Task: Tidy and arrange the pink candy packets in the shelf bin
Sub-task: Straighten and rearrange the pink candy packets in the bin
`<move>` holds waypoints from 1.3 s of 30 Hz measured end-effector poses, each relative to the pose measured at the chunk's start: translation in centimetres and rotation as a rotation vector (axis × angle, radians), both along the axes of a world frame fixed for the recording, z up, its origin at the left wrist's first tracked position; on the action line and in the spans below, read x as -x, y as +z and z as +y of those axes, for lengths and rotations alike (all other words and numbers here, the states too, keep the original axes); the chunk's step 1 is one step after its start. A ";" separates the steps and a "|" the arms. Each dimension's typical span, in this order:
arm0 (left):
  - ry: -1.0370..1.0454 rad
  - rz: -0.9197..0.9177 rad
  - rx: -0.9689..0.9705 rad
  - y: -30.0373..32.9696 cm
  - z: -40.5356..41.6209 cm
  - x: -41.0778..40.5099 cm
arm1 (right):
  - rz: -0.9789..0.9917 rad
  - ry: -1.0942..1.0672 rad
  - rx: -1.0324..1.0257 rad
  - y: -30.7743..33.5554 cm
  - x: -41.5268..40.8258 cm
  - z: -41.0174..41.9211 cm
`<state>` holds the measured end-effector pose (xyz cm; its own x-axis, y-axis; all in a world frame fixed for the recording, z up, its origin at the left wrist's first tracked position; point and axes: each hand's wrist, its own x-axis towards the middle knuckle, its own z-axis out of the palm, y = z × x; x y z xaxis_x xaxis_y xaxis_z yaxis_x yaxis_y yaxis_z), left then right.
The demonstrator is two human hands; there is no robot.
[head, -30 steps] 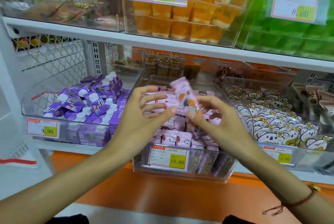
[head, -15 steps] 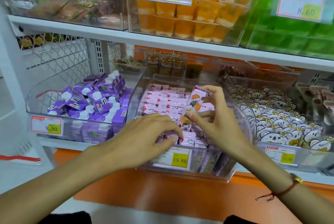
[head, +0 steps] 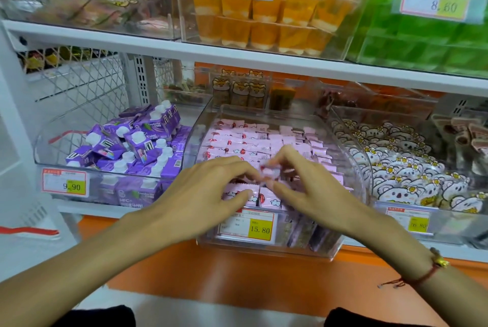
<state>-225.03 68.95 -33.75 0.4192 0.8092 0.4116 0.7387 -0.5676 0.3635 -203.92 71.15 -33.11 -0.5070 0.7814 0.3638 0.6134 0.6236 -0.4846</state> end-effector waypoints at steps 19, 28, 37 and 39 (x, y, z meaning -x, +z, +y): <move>0.114 0.208 -0.024 -1.0 1.0 -1.6 | -0.368 -0.230 0.016 2.0 0.6 3.5; 0.197 0.318 -0.054 -0.6 1.9 -2.6 | -0.158 -0.167 0.176 1.8 1.6 4.2; 0.190 0.348 -0.089 -0.6 1.7 -2.3 | 0.311 -0.243 -0.062 1.6 1.5 3.1; 0.180 0.300 -0.100 -0.6 1.4 -2.3 | 0.468 -0.276 -0.162 2.8 1.6 2.5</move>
